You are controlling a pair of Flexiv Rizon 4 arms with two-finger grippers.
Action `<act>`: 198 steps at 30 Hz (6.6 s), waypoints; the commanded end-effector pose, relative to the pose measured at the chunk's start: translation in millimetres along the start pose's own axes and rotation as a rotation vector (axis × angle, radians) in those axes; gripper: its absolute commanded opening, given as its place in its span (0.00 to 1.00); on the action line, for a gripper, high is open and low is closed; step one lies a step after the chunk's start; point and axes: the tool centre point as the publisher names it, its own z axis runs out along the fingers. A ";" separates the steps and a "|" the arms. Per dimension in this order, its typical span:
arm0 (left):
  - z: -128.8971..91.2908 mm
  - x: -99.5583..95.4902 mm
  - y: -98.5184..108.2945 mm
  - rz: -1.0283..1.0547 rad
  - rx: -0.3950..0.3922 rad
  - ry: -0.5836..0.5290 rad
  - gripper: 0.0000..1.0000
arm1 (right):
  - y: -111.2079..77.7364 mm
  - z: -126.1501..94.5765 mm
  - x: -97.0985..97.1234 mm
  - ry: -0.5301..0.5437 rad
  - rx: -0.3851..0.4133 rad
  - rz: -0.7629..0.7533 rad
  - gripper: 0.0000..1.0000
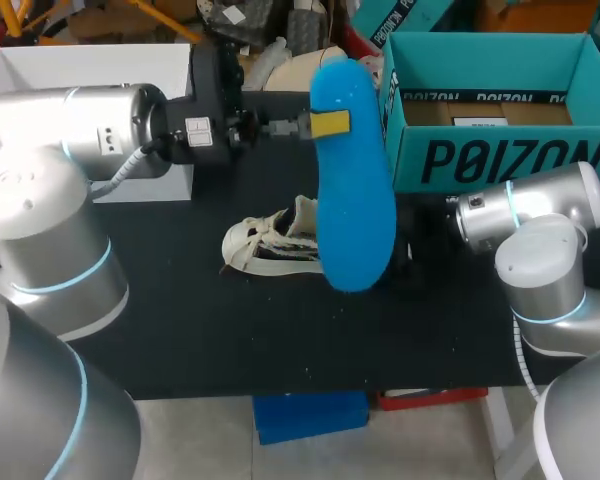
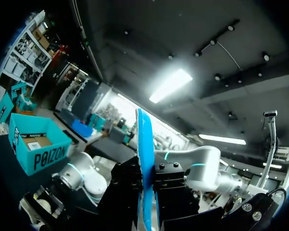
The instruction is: Take the shoe out of the shoebox, open the shoe tongue, remove and reinsert the insole, then place the shoe into the shoebox
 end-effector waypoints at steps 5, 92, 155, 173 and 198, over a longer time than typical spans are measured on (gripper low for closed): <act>6.2 37.3 -23.2 0.020 -0.040 -0.009 0.00 | -2.1 3.6 1.1 -0.001 0.002 0.001 0.00; 25.4 81.0 -40.2 0.098 -0.046 0.024 0.00 | 28.4 -5.2 12.0 0.008 1.042 -0.019 1.00; 25.4 81.0 -40.2 0.098 -0.046 0.024 0.00 | 4.6 -15.3 9.4 -0.127 0.329 -0.095 1.00; 25.4 81.0 -40.2 0.098 -0.046 0.024 0.00 | 1.2 -17.8 2.4 -0.115 0.158 -0.079 1.00; 25.4 81.0 -40.2 0.098 -0.046 0.024 0.00 | -4.5 -18.5 3.3 -0.038 0.102 0.018 1.00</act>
